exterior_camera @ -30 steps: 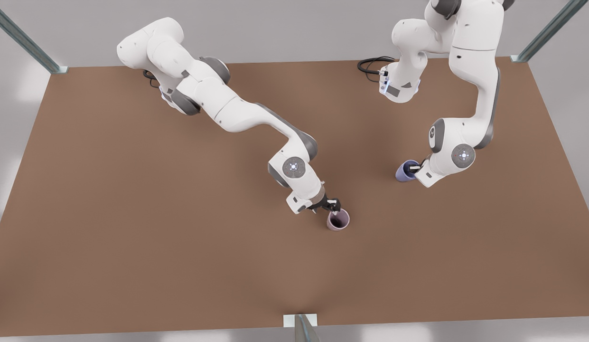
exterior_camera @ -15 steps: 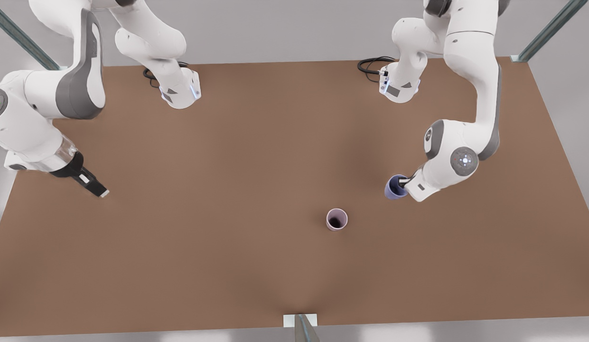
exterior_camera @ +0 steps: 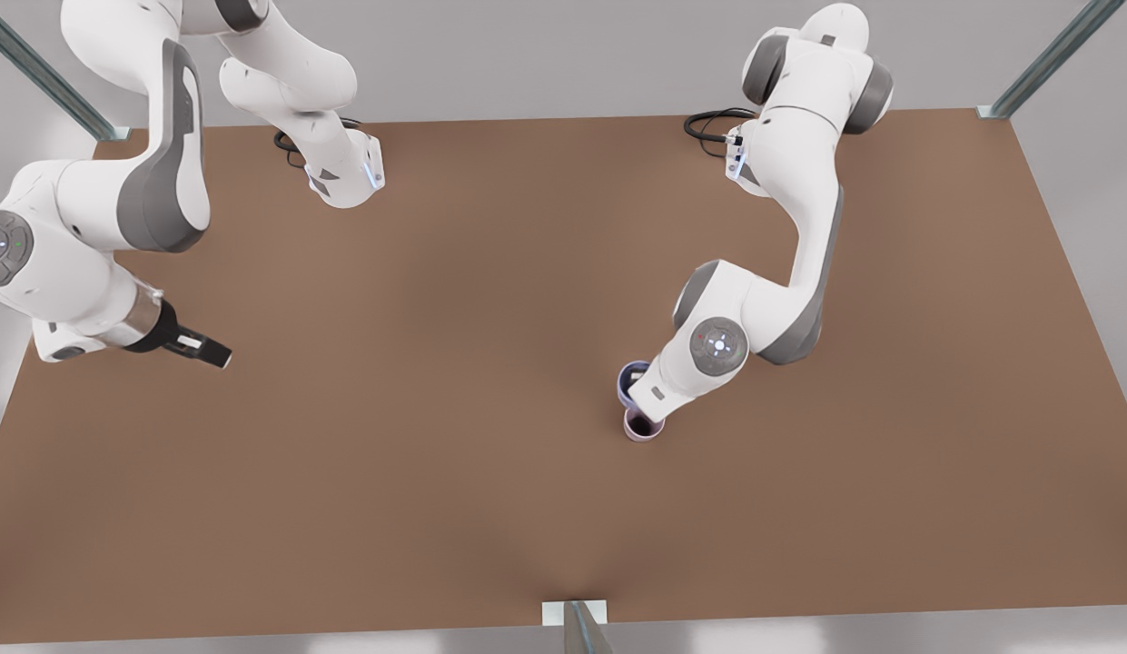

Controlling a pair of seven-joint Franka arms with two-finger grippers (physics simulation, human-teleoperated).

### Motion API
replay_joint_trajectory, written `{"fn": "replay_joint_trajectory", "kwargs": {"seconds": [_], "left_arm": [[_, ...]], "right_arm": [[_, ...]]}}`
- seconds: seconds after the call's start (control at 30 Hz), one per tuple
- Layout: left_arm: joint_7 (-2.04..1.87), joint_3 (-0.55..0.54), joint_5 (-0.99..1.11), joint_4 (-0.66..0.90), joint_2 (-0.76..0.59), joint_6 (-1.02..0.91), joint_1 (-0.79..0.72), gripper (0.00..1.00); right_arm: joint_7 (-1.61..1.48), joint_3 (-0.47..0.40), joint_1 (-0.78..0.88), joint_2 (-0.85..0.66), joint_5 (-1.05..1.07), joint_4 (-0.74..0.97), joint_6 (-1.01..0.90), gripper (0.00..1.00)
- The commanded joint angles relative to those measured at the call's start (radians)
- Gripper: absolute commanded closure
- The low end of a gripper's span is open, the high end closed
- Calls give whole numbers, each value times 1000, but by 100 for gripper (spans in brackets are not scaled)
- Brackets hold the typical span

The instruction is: Stack the cups, with the pink cup at the bottom and the purple cup at the top

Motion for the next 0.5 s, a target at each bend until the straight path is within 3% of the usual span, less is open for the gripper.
{"fn": "replay_joint_trajectory", "kwargs": {"seconds": [0.0, 0.47], "left_arm": [[-291, 1, -10, 0, 3, 91, 0, 79], [-277, 1, 1, -60, 10, 83, 26, 79]], "right_arm": [[-242, 0, -1, -8, 7, -6, 13, 0], [-244, 0, -3, -7, 7, -6, 16, 0]]}}
